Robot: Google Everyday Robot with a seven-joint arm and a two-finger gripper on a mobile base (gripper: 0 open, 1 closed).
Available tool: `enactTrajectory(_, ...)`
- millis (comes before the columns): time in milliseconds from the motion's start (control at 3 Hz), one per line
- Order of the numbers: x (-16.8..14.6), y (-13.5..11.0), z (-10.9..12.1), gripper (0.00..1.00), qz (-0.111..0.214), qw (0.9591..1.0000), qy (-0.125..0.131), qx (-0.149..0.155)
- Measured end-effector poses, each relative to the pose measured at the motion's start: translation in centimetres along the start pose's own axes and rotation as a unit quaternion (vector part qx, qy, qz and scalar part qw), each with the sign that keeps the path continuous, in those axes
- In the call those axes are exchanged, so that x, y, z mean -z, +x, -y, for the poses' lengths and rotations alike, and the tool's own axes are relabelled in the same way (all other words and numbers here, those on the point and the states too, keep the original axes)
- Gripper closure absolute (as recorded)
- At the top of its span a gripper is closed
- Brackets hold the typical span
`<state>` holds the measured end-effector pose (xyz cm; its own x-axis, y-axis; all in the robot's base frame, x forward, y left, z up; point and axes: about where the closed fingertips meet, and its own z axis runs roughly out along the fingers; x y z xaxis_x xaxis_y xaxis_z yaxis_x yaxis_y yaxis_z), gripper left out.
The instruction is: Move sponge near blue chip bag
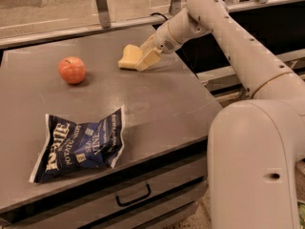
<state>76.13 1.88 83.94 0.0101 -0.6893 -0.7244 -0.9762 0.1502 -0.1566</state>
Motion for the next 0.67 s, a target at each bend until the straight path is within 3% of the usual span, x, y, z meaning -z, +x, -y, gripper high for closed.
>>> enactTrajectory(333,1.6,-1.2,-0.5,0.77,-0.015,0.9983,-0.002,0.056)
enactTrajectory(667,3.7,-2.2,-1.7,0.94,-0.025,0.9936,-0.009,0.11)
